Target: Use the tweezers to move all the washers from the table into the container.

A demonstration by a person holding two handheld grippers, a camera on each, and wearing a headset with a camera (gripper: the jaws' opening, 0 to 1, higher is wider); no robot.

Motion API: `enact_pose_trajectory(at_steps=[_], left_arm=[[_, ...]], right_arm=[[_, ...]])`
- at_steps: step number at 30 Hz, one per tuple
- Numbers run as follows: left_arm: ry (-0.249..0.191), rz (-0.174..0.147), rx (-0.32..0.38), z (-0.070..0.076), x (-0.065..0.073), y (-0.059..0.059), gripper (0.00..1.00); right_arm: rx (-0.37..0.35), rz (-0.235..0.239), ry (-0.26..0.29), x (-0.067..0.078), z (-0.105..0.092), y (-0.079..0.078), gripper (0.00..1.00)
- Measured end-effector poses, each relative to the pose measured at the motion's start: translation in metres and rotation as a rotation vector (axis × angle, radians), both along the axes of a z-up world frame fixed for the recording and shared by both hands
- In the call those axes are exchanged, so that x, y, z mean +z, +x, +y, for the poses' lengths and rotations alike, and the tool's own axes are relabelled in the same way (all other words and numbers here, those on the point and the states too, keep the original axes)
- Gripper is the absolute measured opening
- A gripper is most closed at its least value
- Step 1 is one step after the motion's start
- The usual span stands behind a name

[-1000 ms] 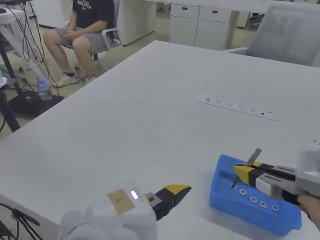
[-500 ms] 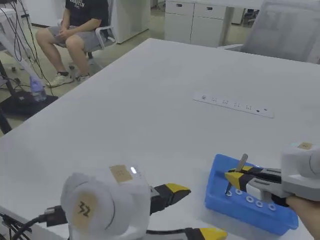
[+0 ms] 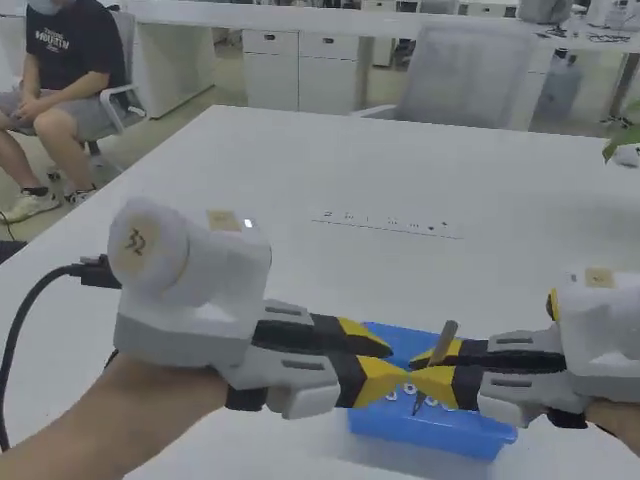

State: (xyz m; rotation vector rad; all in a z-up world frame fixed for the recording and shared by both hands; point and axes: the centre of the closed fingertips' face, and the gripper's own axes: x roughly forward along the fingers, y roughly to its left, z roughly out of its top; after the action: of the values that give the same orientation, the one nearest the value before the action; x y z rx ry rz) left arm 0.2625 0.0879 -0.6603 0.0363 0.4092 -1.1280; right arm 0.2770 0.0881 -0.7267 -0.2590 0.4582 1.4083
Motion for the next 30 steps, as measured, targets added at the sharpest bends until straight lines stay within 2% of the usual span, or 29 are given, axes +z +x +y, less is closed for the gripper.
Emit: enact_pose_trajectory(at_steps=[2,3,5,7,8,11,14,15,16,18,22,26,28,30], left_arm=[[-0.006,0.011,-0.06,-0.015,0.005,-0.003,0.11],[0.004,0.003,-0.077,-0.02,0.005,-0.003,0.11],[0.04,-0.014,-0.13,-0.029,0.003,-0.005,0.11],[0.086,-0.03,-0.199,-0.042,0.0,-0.01,0.09],[0.109,-0.035,-0.245,-0.05,-0.003,-0.015,0.09],[0.16,-0.044,-0.318,-0.068,-0.009,-0.023,0.09],[0.218,-0.09,-0.372,-0.079,-0.015,-0.029,0.0],[0.244,-0.112,-0.386,-0.082,-0.017,-0.029,0.0],[0.257,-0.115,-0.386,-0.084,-0.019,-0.03,0.0],[0.301,-0.154,-0.42,-0.085,-0.025,-0.03,0.0],[0.361,-0.185,-0.449,-0.086,-0.037,-0.031,0.0],[0.434,-0.161,-0.464,-0.08,-0.062,-0.031,0.0],[0.464,-0.177,-0.473,-0.077,-0.073,-0.033,0.0],[0.484,-0.164,-0.475,-0.073,-0.082,-0.035,0.0]], right_arm=[[0.032,0.009,-0.014,0.002,-0.008,-0.013,0.03],[0.063,0.021,-0.028,0.001,-0.012,-0.023,0.03],[0.108,0.019,-0.063,-0.002,-0.02,-0.035,0.03],[0.117,0.037,-0.077,-0.003,-0.026,-0.043,0.03],[0.114,0.036,-0.08,-0.003,-0.028,-0.045,0.03],[0.122,0.028,-0.115,-0.006,-0.037,-0.051,0.03],[0.115,0.021,-0.136,-0.008,-0.045,-0.053,0.03],[0.107,0.008,-0.159,-0.011,-0.05,-0.052,0.03],[0.103,-0.004,-0.179,-0.014,-0.055,-0.051,0.03],[0.094,-0.007,-0.192,-0.017,-0.06,-0.05,0.03],[0.064,-0.033,-0.228,-0.028,-0.065,-0.045,0.05],[0.101,-0.099,-0.32,-0.049,-0.067,-0.045,0.04],[0.101,-0.123,-0.345,-0.06,-0.063,-0.044,0.04],[0.107,-0.115,-0.359,-0.072,-0.06,-0.048,0.04]])
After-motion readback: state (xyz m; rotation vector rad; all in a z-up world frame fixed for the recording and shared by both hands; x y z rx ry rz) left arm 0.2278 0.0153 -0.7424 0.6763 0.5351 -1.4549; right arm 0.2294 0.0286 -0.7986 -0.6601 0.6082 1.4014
